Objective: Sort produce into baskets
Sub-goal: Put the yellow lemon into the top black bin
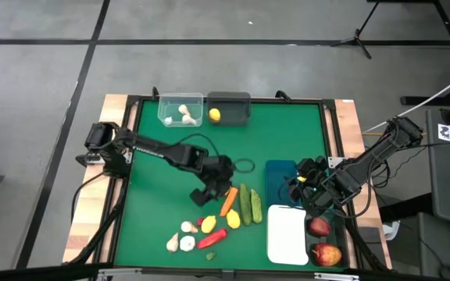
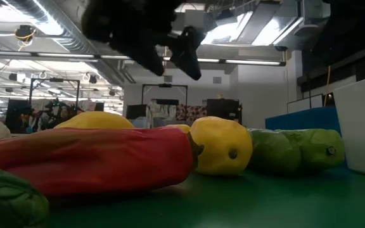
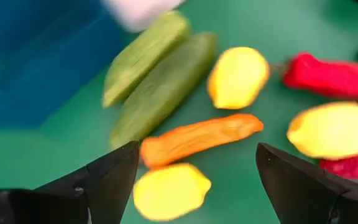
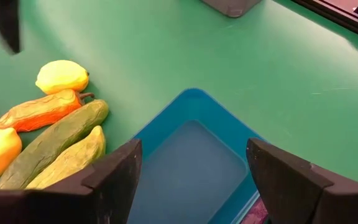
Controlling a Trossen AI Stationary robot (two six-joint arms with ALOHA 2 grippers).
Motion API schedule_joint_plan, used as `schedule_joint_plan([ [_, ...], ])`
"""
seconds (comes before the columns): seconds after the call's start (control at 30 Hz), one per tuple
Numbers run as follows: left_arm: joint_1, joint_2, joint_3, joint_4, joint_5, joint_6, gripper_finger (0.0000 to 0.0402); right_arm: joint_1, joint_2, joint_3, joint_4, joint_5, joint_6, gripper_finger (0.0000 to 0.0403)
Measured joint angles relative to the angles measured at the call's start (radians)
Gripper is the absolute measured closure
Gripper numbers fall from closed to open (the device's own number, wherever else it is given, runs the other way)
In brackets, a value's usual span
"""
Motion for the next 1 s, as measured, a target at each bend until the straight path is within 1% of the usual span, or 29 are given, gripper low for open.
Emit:
schedule_joint_plan([
  [0.1, -0.031, 0.002, -0.033, 0.022, -0.007, 0.111, 0.0082, 0.000, 0.000, 0.000, 0.004, -0.010, 0.000, 0.0114],
  [0.17, -0.033, 0.010, -0.067, 0.064, -0.007, 0.155, 0.0082, 0.000, 0.000, 0.000, 0.006, -0.015, 0.000, 0.0114],
  [0.33, 0.007, 0.043, -0.114, 0.181, -0.015, 0.217, 0.0082, 0.000, 0.000, 0.000, 0.015, -0.015, 0.000, 0.0114],
  [0.47, 0.046, 0.068, -0.123, 0.193, -0.007, 0.289, 0.0082, 0.000, 0.000, 0.000, 0.020, -0.022, 0.000, 0.0114],
  [0.7, 0.091, 0.120, -0.125, 0.203, 0.021, 0.287, 0.0082, 0.000, 0.000, 0.000, 0.022, -0.032, -0.001, 0.0114],
  [0.87, 0.123, 0.154, -0.125, 0.214, 0.055, 0.231, 0.0082, 0.000, 0.000, 0.000, 0.023, -0.032, -0.001, 0.0114],
  [1.0, 0.138, 0.178, -0.125, 0.215, 0.058, 0.202, 0.0082, 0.000, 0.000, 0.000, 0.023, -0.032, -0.001, 0.0114],
])
